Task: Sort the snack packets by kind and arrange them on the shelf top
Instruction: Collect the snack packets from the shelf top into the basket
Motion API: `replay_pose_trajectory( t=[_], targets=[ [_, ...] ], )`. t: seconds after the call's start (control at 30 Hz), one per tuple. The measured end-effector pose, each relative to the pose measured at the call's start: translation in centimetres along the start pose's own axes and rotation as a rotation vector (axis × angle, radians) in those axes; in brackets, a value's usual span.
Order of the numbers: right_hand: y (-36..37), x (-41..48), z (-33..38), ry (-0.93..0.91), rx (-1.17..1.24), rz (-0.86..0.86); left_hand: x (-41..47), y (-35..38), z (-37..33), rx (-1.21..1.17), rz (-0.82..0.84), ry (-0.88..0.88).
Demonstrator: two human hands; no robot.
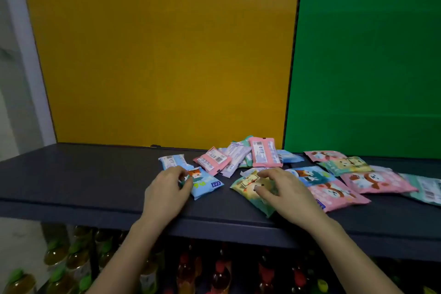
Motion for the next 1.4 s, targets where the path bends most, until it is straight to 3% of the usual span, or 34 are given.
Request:
replay_pose_trajectory(
  t=[0.13, 0.37, 0.53, 0.77, 1.0, 1.13, 1.23, 1.4],
  targets=[
    [0.7, 2.5, -1.2, 0.088, -0.131, 0.127, 2.9, 0.4, 1.9, 0.004, -0.043, -0.107],
    [1.5, 4.9, -3.1, 0.298, -0.02, 0.321, 9.1, 3.2, 5.3, 0.005, 0.201, -0.382],
    [1.1, 5.6, -3.4, 0.311, 0.008, 0.327, 12.5, 4.4, 5.7, 0.068, 0.32, -0.512],
    [0.3, 5.8, -2.9, 0.28, 0.312, 0.229, 15.1, 5.5, 6.8, -0.003, 0.338, -0.554],
    [0.7, 7.1, -2.3, 0.249, 0.527, 0.099, 13.9, 2.5, 6.7, -0.144, 0.097, -0.497],
    [0.8, 7.3, 0.3, 0.171, 0.715, 0.06, 11.5, -1.3, 7.2, -0.502, -0.026, -0.47],
    [1.3, 6.9, 3.8, 0.061, 0.754, 0.087, 7.4, -4.1, 8.8, -0.841, -0.088, -0.455],
    [5.0, 5.3, 12.6, -0.218, 0.724, 0.183, -3.4, -7.8, 14.9, -0.944, -0.177, -0.536]
  ],
)
Point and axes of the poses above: each hand's wrist, its own x-axis towards the middle knuckle, its own y-axis out of the palm, z = x × y, the point moved 4 cm from there along x, towards the middle knuckle, and after that the axes turned 7 degrees about z, right-handed, at the moved point
